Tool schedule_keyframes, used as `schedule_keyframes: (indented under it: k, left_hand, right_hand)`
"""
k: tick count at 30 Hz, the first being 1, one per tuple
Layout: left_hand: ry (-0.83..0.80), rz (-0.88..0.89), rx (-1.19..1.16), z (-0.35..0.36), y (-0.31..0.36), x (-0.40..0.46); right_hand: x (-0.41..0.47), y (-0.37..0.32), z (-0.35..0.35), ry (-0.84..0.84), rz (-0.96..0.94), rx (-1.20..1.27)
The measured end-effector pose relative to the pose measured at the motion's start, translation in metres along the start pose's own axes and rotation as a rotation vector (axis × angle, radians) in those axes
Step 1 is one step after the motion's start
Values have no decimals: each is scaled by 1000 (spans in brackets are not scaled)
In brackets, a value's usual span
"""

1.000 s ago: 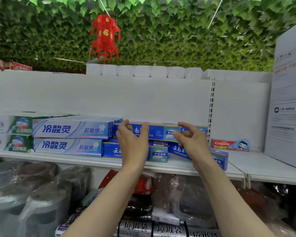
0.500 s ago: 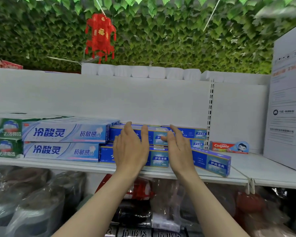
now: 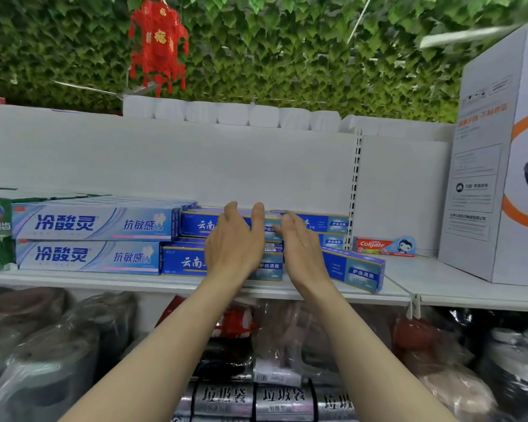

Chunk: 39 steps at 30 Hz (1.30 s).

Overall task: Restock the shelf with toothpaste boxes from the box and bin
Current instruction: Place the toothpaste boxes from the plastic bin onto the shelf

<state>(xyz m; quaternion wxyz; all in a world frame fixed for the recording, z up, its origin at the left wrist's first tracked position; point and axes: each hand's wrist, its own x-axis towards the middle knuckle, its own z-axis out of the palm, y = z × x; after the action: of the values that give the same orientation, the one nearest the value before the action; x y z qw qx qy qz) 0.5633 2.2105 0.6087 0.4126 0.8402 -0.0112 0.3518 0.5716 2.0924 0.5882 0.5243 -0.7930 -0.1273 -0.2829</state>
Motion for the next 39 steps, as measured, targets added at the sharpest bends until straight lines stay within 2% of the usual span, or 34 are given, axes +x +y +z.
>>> schedule_keyframes:
  k: [5,8,13,17,23,25,28,30,32,34,39]
  left_hand:
    - [-25,118,-218,19,23,-21]
    - [-48,141,-269,31,35,-34]
    - [-53,143,-233,51,43,-45]
    - [-62,142,-214,60,45,-53]
    - [-58,173,-196,64,45,-62]
    - [-63,195,-190,62,43,-66]
    - [-40,231,-197,60,36,-68]
    - [33,277,-194,57,31,-67]
    - [122,324,-185,53,25,-66]
    - [177,323,-185,46,21,-64]
    - [242,266,-125,25,-3,-53]
  right_hand:
    - [-14,-7,-34,89,-17,51]
    - [-19,-6,-59,221,-26,37]
    - [-31,17,-103,497,-1,-355]
    - [-41,40,-120,398,146,-444]
    - [-50,40,-124,324,180,-374]
    - [-51,36,-126,360,192,-416]
    - [-57,27,-131,521,188,-388]
    - [-58,19,-134,614,168,-312]
    - [-56,10,-135,635,148,-199]
    - [-51,2,-129,595,119,-105]
    - [-34,0,-87,376,91,-16]
